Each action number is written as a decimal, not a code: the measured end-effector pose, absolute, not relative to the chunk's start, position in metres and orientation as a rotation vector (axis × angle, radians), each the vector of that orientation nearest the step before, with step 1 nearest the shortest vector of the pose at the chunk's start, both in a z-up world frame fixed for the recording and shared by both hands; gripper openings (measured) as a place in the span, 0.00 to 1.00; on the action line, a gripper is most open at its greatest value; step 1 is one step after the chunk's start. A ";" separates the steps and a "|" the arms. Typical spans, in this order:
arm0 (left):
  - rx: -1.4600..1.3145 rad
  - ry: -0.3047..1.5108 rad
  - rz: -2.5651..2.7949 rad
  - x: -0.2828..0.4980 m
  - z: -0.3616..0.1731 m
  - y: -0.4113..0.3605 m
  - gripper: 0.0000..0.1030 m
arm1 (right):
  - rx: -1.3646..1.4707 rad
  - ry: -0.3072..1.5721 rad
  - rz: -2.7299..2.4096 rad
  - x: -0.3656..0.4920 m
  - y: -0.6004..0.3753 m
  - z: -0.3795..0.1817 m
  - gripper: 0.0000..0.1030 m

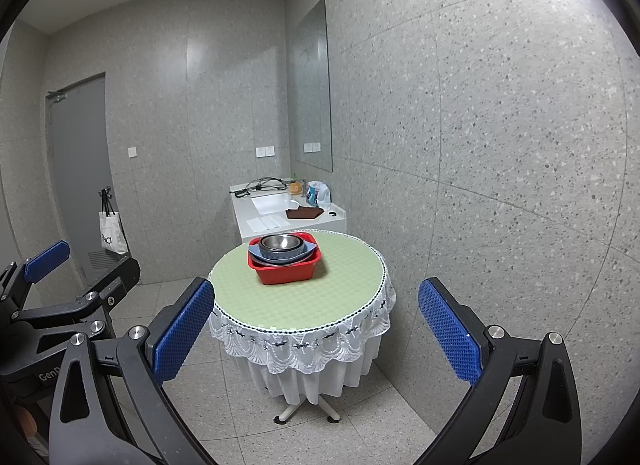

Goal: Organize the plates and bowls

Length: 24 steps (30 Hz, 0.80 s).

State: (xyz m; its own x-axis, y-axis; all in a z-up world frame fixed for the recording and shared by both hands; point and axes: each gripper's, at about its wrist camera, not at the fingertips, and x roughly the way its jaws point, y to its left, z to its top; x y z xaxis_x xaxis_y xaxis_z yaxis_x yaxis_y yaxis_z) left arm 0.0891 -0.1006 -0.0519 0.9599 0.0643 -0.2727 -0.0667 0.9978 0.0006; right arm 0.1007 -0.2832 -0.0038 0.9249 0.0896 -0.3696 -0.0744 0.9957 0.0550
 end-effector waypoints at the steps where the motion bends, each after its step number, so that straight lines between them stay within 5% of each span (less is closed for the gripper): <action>1: -0.009 0.276 0.066 0.090 -0.052 -0.099 0.99 | 0.040 0.381 0.083 0.102 -0.282 -0.004 1.00; 24: -0.008 0.298 0.055 0.120 -0.058 -0.076 0.99 | 0.033 0.412 0.069 0.126 -0.262 -0.015 1.00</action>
State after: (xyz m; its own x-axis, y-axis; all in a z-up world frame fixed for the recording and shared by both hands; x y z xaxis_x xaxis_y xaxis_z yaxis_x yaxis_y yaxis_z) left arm 0.1205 -0.0761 -0.0581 0.9545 0.0528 -0.2935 -0.0553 0.9985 -0.0001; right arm 0.1257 -0.2624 -0.0151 0.9142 0.0738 -0.3986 -0.0602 0.9971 0.0465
